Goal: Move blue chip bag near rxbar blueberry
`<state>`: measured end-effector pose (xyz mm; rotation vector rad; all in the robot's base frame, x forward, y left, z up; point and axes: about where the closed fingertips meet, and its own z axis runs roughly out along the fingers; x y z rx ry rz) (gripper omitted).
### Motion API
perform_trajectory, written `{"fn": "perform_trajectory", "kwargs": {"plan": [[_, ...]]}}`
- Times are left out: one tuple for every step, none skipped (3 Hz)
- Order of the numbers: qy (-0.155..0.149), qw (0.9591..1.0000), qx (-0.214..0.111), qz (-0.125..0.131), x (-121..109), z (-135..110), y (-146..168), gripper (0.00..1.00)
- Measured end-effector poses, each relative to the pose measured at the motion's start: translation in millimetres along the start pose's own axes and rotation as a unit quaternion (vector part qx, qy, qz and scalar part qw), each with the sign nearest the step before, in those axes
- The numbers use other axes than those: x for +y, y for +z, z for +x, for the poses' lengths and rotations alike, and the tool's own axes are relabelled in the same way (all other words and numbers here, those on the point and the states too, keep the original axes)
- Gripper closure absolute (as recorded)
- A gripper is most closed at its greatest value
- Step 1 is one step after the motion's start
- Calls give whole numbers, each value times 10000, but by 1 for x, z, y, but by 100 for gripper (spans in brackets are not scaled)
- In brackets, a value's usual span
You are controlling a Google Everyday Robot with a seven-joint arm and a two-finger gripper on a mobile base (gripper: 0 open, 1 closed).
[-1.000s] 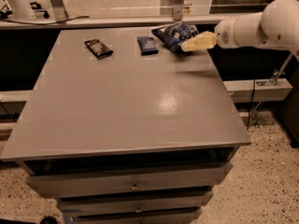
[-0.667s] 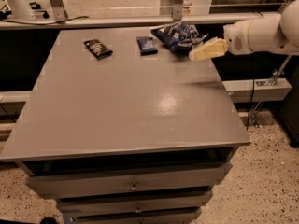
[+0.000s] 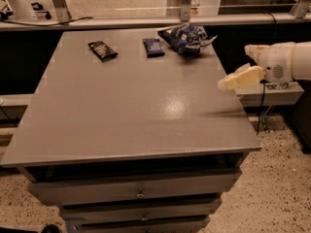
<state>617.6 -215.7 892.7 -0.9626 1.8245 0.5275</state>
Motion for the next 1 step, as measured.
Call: {"fn": "perform_trajectory", "kwargs": {"plan": [[-15, 10000, -21, 26, 0, 2, -7, 0]]}}
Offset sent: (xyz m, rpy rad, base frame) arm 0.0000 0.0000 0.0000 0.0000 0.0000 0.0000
